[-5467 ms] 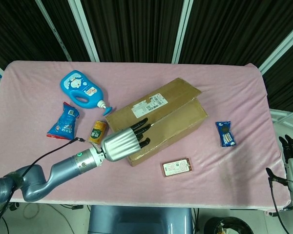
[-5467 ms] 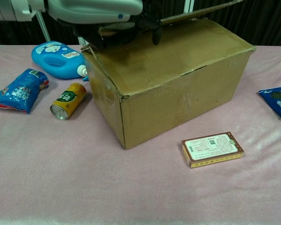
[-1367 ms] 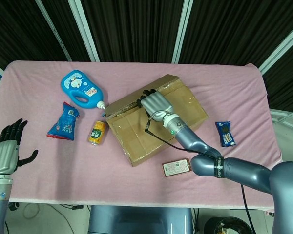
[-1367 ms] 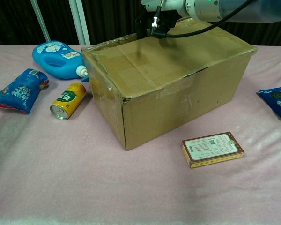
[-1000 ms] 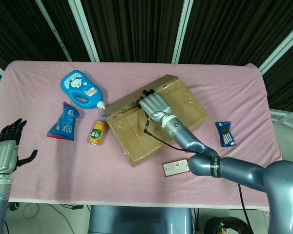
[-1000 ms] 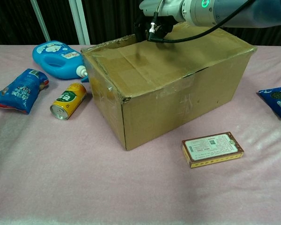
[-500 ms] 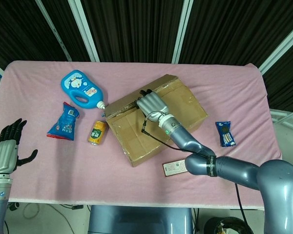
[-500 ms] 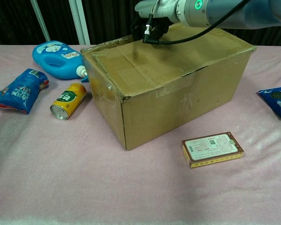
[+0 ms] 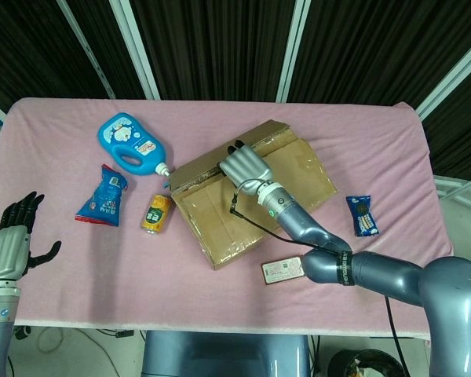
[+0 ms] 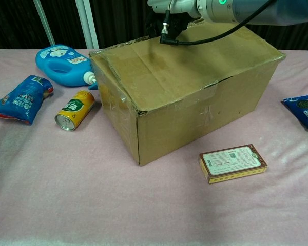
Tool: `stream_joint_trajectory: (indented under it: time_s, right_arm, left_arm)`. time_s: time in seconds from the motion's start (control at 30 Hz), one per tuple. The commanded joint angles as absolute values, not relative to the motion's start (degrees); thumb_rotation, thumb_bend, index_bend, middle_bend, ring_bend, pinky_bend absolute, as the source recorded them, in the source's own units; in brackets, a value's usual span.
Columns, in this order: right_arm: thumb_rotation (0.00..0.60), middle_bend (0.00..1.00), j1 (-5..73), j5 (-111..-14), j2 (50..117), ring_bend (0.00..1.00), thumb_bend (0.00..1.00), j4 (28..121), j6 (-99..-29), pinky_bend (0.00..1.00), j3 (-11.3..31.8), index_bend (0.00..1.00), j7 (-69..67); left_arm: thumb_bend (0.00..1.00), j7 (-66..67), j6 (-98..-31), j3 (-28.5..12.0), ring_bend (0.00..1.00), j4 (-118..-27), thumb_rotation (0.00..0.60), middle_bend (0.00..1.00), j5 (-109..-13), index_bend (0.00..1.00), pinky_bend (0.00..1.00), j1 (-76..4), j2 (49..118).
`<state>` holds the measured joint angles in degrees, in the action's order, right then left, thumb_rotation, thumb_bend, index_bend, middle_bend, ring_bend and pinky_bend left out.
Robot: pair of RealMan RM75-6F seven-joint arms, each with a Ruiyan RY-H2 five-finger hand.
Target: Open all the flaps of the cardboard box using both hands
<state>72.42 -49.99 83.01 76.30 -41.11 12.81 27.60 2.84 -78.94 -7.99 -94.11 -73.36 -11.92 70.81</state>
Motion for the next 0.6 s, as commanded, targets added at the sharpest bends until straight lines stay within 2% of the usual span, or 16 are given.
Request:
stream_joint_trajectory:
  time_s: [0.03, 0.6]
  right_arm:
    - [0.600, 0.56, 72.7, -49.3, 81.8, 0.29, 1.00, 77.6, -41.3, 0.22, 12.9, 0.59, 28.7]
    - [0.600, 0.56, 75.4, -41.0, 70.2, 0.29, 1.00, 89.4, -42.6, 0.22, 10.8, 0.59, 38.6]
  left_arm:
    - [0.26, 2.8, -78.9, -8.0, 0.00, -94.1, 0.600, 0.00, -73.4, 0.00, 0.00, -11.9, 70.8]
    - [0.26, 2.9, -78.6, -7.9, 0.00, -94.2, 0.600, 0.00, -73.8, 0.00, 0.00, -11.9, 70.9]
